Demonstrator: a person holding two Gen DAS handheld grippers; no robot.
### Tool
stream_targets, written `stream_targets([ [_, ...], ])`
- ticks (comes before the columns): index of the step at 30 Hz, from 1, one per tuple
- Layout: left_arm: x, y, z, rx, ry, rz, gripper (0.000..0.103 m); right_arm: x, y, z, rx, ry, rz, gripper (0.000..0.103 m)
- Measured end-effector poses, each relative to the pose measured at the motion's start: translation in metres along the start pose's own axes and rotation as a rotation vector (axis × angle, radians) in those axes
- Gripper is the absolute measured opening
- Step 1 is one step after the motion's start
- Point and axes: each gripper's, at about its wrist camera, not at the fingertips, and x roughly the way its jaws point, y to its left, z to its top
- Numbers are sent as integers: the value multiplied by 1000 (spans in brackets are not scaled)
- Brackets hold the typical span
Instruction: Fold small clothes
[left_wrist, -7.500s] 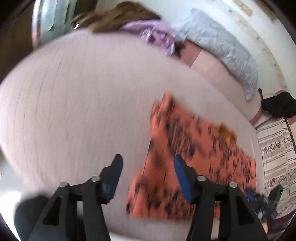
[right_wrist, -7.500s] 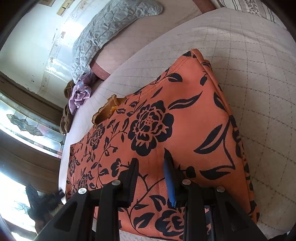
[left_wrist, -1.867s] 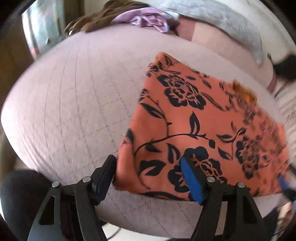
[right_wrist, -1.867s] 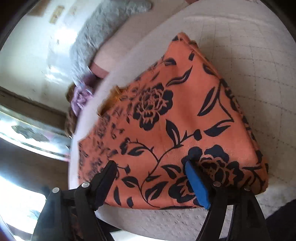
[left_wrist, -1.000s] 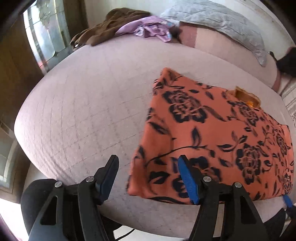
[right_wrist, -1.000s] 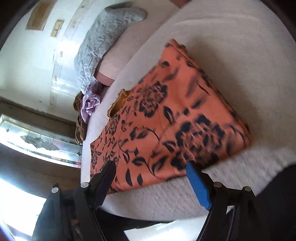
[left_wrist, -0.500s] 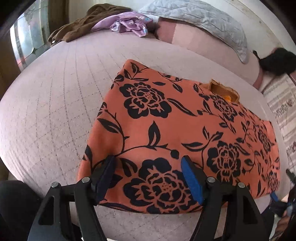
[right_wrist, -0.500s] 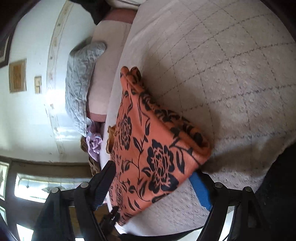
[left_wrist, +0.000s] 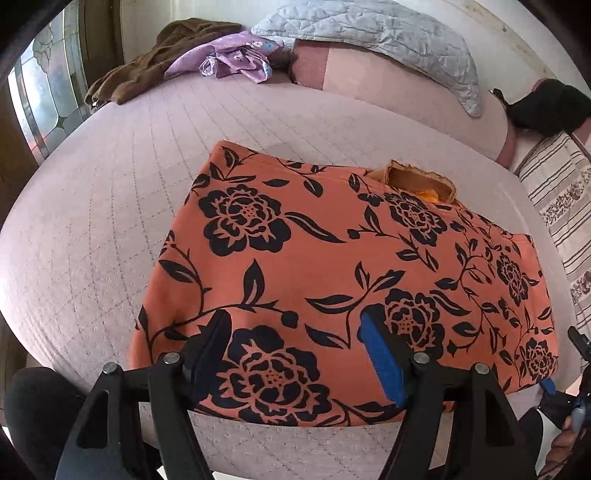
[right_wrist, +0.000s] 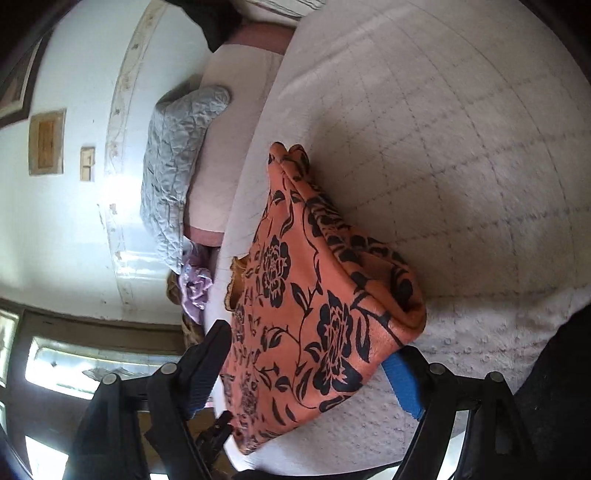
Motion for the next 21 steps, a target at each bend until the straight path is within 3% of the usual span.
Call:
stream_targets([
  [10,7,-10,7,27,-4,-2,73,7,-1,1,-4,14,-38,82],
  [17,-2,-19,9,50,-47,-16,73,8,5,1,-43,4,-72,82],
  [21,10,-33,3,107,-27,-22,74,14,3,-1,-54,6,-108,82],
])
